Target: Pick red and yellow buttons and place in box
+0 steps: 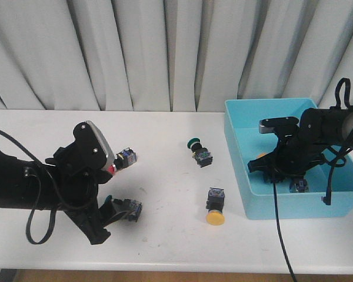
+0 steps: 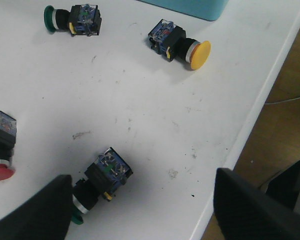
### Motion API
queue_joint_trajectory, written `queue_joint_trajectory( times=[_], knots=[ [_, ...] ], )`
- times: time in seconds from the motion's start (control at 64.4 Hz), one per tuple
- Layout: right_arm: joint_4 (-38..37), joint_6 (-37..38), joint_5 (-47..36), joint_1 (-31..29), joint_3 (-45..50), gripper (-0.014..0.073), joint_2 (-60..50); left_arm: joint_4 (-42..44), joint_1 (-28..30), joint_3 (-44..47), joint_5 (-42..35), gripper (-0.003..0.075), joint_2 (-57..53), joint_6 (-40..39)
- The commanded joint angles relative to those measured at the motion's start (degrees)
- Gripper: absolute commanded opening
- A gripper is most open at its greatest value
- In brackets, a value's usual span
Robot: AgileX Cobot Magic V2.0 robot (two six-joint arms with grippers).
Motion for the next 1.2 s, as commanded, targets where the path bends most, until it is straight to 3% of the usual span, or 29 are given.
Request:
queue_joint_trajectory(
  times=[0.0, 0.155, 0.42, 0.746, 0.979, 1.181],
  knots=[
    [-0.36, 0.13, -1.38, -0.32, -1.69, 0.0363, -3.34, -1.53, 0.05, -1.49, -1.06, 0.0552, -1.66, -0.62],
    [-0.36, 0.13, -0.48, -0.32, -1.63, 0.0436, -5.57, -1.53, 0.05, -1.49, -1.06, 0.0552, -1.66, -0.62],
    [-0.45, -0.02, 2.90, 0.56, -0.04, 0.0431, -18.35, -1.53, 0.05, -1.49, -1.06, 0.0552, -1.66, -0.62],
    [-0.13, 0.05, -7.11, 2.82, 20.62, 0.0386, -45.13, -1.53, 0.05, -1.49, -0.75, 0.0552, -1.66, -0.62],
    [1.10, 0.11, -3.49, 3.30, 31.60, 0.0377, -60.52, -1.53, 0.05, -1.49, -0.22, 0.0552, -1.66, -0.62],
    [1.10, -0.02, 4.04, 3.30, 34.60, 0.0377, -68.76, -1.53, 0.05, -1.49, -0.15, 0.0552, -1.66, -0.62]
  ],
)
